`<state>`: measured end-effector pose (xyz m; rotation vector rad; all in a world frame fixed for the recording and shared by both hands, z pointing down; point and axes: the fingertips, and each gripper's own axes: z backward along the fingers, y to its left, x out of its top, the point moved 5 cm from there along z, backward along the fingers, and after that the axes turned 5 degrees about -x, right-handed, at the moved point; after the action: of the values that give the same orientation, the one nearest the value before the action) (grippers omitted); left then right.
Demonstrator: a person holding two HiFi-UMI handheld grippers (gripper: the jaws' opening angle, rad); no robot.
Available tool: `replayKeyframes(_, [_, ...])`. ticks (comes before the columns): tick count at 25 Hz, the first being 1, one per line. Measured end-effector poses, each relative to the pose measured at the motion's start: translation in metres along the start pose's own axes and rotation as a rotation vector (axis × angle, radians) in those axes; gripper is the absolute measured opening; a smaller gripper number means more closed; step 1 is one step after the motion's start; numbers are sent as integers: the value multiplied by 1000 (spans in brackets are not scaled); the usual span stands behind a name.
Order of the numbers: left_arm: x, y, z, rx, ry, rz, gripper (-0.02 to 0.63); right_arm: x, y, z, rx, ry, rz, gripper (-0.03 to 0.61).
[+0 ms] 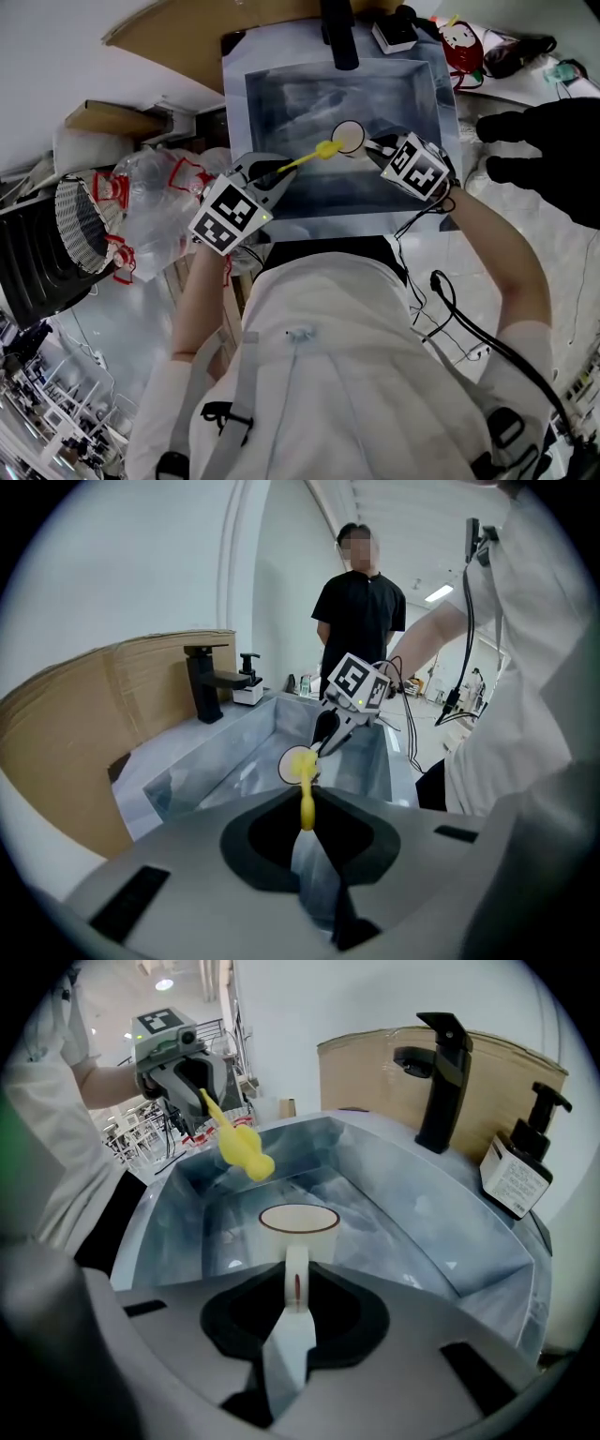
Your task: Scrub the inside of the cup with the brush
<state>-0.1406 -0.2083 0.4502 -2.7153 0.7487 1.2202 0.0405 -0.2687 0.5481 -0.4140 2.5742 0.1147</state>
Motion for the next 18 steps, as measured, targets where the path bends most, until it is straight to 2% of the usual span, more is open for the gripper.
replayKeyframes(8, [-9, 3, 12, 64, -6, 47, 38, 2, -9, -15, -52, -48, -8, 66])
replayKeyframes(18, [-9, 0, 12, 53, -22, 57, 38, -6, -13, -9, -65, -10, -62, 67])
